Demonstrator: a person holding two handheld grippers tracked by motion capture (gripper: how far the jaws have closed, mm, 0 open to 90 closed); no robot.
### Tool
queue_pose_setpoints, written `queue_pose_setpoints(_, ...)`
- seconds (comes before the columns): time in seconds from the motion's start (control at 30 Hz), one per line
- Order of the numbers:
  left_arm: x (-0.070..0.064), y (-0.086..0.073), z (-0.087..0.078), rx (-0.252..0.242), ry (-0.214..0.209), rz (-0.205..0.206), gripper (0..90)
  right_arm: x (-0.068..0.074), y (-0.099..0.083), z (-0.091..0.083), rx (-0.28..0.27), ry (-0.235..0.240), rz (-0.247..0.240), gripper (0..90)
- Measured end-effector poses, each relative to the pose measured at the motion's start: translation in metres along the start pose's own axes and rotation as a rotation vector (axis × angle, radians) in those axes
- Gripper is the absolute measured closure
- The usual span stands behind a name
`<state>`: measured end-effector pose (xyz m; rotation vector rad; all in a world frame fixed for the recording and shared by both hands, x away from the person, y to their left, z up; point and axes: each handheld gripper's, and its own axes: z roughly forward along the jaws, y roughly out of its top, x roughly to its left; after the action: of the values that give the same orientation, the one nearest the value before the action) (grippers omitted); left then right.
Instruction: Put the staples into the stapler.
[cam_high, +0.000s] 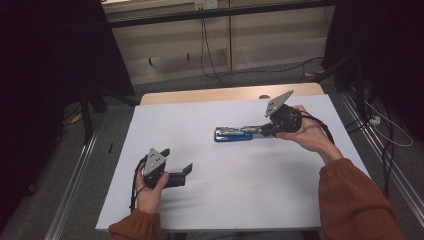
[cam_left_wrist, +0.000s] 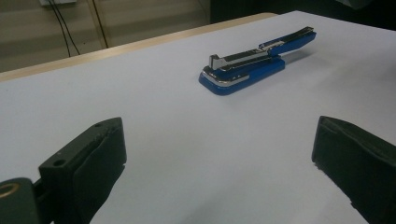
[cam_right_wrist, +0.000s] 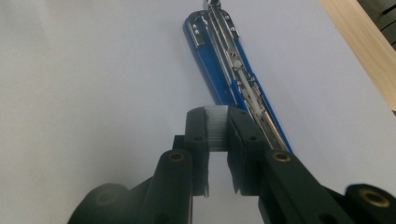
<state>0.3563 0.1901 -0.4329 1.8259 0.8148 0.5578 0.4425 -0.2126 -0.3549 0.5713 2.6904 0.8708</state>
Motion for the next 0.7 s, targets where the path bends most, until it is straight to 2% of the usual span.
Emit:
queue_pose_setpoints(0.1,0.0,0.0,0.0,-0.002,-0.001,-0.001,3.1,-0.002,0.006,0.004,0.003,-0.012,-0.016,79.3)
queue_pose_setpoints(0.5,0.0,0.0,-0.001,-0.003,0.0,-0.001,3.1,-0.005,0.035,0.024,0.007,0.011,-0.073,79.3)
queue_pose_setpoints(0.7,0.0,0.0,0.0,-0.004,0.005,-0.005,3.1,-0.006,0.043,0.031,0.025,0.019,-0.079,79.4)
